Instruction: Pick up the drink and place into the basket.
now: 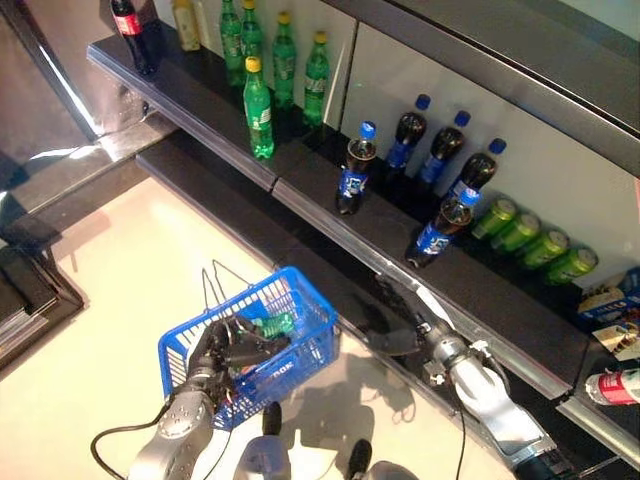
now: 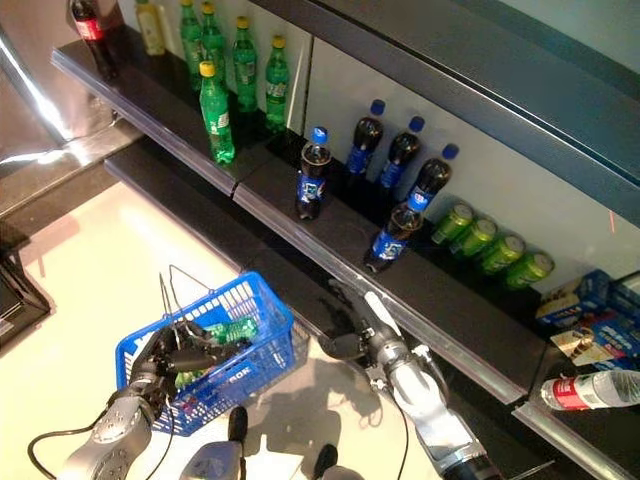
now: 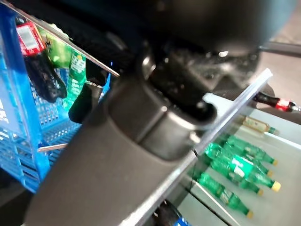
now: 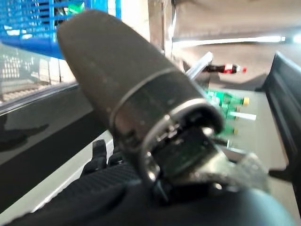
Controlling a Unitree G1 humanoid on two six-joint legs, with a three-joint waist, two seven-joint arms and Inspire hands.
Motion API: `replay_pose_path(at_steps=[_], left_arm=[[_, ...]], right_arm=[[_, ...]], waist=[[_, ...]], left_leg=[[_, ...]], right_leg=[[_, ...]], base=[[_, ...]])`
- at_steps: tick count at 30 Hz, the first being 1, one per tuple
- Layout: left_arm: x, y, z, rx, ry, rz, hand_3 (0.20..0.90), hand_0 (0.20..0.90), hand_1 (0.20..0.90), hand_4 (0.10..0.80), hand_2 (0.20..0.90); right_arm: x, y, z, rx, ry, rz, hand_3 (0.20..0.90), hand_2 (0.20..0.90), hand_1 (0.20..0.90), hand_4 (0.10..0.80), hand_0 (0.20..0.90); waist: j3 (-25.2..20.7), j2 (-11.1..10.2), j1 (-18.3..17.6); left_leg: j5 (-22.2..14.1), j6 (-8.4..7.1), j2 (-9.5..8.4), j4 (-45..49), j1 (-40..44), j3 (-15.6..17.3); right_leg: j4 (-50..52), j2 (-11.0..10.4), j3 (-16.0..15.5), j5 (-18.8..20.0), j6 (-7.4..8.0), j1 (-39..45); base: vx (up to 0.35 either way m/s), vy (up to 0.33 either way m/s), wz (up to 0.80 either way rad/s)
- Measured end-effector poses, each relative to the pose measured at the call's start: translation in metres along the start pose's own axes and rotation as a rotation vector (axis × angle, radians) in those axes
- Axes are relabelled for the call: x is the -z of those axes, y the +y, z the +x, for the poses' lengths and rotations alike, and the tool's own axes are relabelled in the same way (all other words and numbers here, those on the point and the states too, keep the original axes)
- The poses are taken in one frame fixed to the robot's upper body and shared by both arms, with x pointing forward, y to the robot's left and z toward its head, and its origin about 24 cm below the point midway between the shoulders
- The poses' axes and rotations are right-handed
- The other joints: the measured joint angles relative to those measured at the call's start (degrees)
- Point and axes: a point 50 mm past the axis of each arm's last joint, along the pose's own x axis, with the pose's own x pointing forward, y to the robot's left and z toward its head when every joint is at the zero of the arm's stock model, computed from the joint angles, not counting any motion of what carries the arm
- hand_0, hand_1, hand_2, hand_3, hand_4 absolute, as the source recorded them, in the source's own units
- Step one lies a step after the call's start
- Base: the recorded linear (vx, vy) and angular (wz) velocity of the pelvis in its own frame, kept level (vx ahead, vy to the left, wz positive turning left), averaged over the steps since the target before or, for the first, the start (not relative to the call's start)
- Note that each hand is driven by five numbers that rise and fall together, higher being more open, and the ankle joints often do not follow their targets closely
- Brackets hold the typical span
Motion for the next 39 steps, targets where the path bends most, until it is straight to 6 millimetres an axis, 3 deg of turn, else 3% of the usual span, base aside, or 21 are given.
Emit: replay_pose_path(at_steps=[1,4,8,13,17,19,21,23,24,26,29,31,33,37,39], left_arm=[[0.003,0.003,-0.001,-0.024,0.002,-0.008,0.2,0.3,0.3,0.1,0.3],[0.023,0.018,-0.008,-0.16,0.042,-0.067,0.2,0.3,0.3,0.1,0.3],[0.043,0.023,-0.007,-0.282,0.112,-0.113,0.2,0.3,0.3,0.1,0.3],[0.063,0.04,-0.009,-0.435,0.156,-0.142,0.2,0.3,0.3,0.1,0.3],[0.08,0.06,-0.014,-0.543,0.222,-0.143,0.2,0.3,0.3,0.1,0.3],[0.092,0.072,-0.021,-0.6,0.269,-0.137,0.2,0.3,0.3,0.1,0.3],[0.11,0.091,-0.034,-0.676,0.334,-0.139,0.2,0.3,0.3,0.1,0.3],[0.116,0.096,-0.035,-0.698,0.369,-0.137,0.2,0.3,0.3,0.1,0.3],[0.119,0.097,-0.036,-0.685,0.371,-0.14,0.2,0.3,0.3,0.1,0.3],[0.121,0.097,-0.035,-0.659,0.366,-0.154,0.2,0.3,0.3,0.1,0.3],[0.127,0.104,-0.04,-0.627,0.391,-0.18,0.2,0.3,0.3,0.1,0.3],[0.142,0.099,-0.047,-0.602,0.464,-0.205,0.2,0.3,0.3,0.1,0.3],[0.153,0.093,-0.051,-0.544,0.526,-0.201,0.2,0.3,0.3,0.1,0.3],[0.17,0.087,-0.064,-0.446,0.636,-0.154,0.2,0.3,0.3,0.1,0.3],[0.175,0.081,-0.064,-0.382,0.679,-0.124,0.2,0.3,0.3,0.1,0.3]], right_arm=[[0.001,0.0,0.0,0.0,0.0,0.002,0.9,0.9,0.9,0.8,0.9],[0.007,0.001,-0.007,0.025,-0.002,0.031,0.9,0.9,0.9,0.8,0.9],[0.026,-0.001,-0.023,0.065,0.064,0.051,0.9,0.9,0.9,0.8,0.9],[0.053,0.005,-0.033,0.065,0.152,0.071,0.9,0.9,0.9,0.8,0.9],[0.071,0.009,-0.039,0.101,0.225,0.12,0.9,0.9,0.9,0.8,0.9],[0.08,0.014,-0.042,0.123,0.262,0.172,0.9,0.9,0.9,0.8,0.9],[0.091,0.022,-0.04,0.157,0.306,0.248,0.9,0.9,0.9,0.8,0.9],[0.102,0.026,-0.049,0.172,0.365,0.261,0.9,0.9,0.9,0.8,0.9],[0.116,0.032,-0.06,0.184,0.442,0.279,0.9,0.9,0.9,0.8,0.9],[0.134,0.041,-0.073,0.203,0.548,0.312,0.9,0.9,0.9,0.8,0.9],[0.147,0.05,-0.083,0.225,0.634,0.354,0.9,0.9,0.9,0.8,0.9],[0.156,0.048,-0.086,0.253,0.682,0.374,0.9,0.9,0.9,0.8,0.9],[0.168,0.046,-0.1,0.294,0.754,0.402,0.9,0.9,0.9,0.8,0.9],[0.192,0.043,-0.135,0.362,0.935,0.433,0.9,0.9,0.9,0.8,0.9],[0.204,0.043,-0.157,0.402,1.052,0.499,0.9,0.9,0.9,0.8,0.9]], waist=[[0.0,0.0,0.02],[-0.07,0.14,0.18],[-0.28,-0.25,-1.25],[-1.16,-1.84,-2.21],[-1.75,-3.39,-2.63],[-2.1,-4.0,-2.56],[-2.38,-4.43,-2.35],[-2.54,-4.66,-3.22],[-2.7,-3.96,-3.37],[-3.24,-2.96,-3.11],[-4.66,-4.03,-2.58],[-5.96,-1.17,-1.97],[-8.02,0.95,-2.08],[-10.83,3.84,-3.61],[-12.38,5.29,-3.83]], left_leg=[[-0.19,-0.15,0.08,0.0,0.25,-0.34],[-1.74,-1.05,0.15,0.01,1.76,-5.46],[-2.2,-0.65,-0.78,0.01,1.77,-5.58],[-2.79,-0.42,-0.77,0.02,2.75,-2.53],[-3.69,-0.38,-0.69,0.02,4.24,-2.24],[-4.72,-0.27,-0.8,0.02,6.15,-0.55],[-5.95,0.18,-0.65,0.1,8.58,3.74],[-6.43,0.92,-0.64,0.41,8.55,5.17],[-5.99,0.8,1.32,0.06,8.31,9.75],[-5.8,0.27,2.68,0.12,7.92,10.72],[-5.99,-0.68,0.81,0.05,7.25,9.88],[-6.34,-1.37,1.81,0.04,7.46,8.38],[-6.65,-2.48,2.94,0.08,7.74,8.26],[-6.74,-2.45,4.09,0.03,8.52,7.6],[-7.55,-3.4,4.15,0.02,8.58,7.0]], right_leg=[[-0.01,0.07,0.73,0.11,-0.07,-0.17],[0.05,0.12,5.13,0.83,0.06,-1.1],[0.31,-0.88,6.5,1.51,0.84,-1.8],[0.9,-0.97,9.41,1.93,1.06,-3.49],[1.93,-0.96,9.22,3.35,0.88,-5.26],[1.93,-0.88,9.07,5.01,0.56,-6.01],[2.94,-1.72,6.9,7.28,0.04,-8.51],[4.25,-3.04,4.64,6.09,1.07,-8.89],[11.67,-3.39,4.05,4.1,2.17,-11.01],[19.91,-4.51,4.02,0.48,3.36,-13.0],[14.76,-6.15,3.92,-1.17,2.54,-11.27],[8.41,-3.98,3.03,1.82,0.94,-9.99],[3.36,-2.25,2.64,4.45,0.36,-8.23],[0.19,-1.15,2.88,5.67,0.05,-5.9],[0.0,-0.81,2.63,5.44,0.2,-5.65]], base=[[0.032,0.068,-0.59],[0.025,0.115,-0.66],[-0.02,0.16,-0.26],[-0.026,0.077,-0.29],[-0.039,0.08,-0.66],[-0.075,0.063,-1.05],[-0.096,0.018,-1.41],[-0.131,-0.059,-0.64],[-0.143,-0.157,-0.25],[-0.076,-0.217,-0.22],[-0.007,-0.187,-0.48],[0.014,-0.239,-0.9],[0.027,-0.129,-0.49],[0.066,-0.058,-0.11],[0.036,-0.041,0.05]])
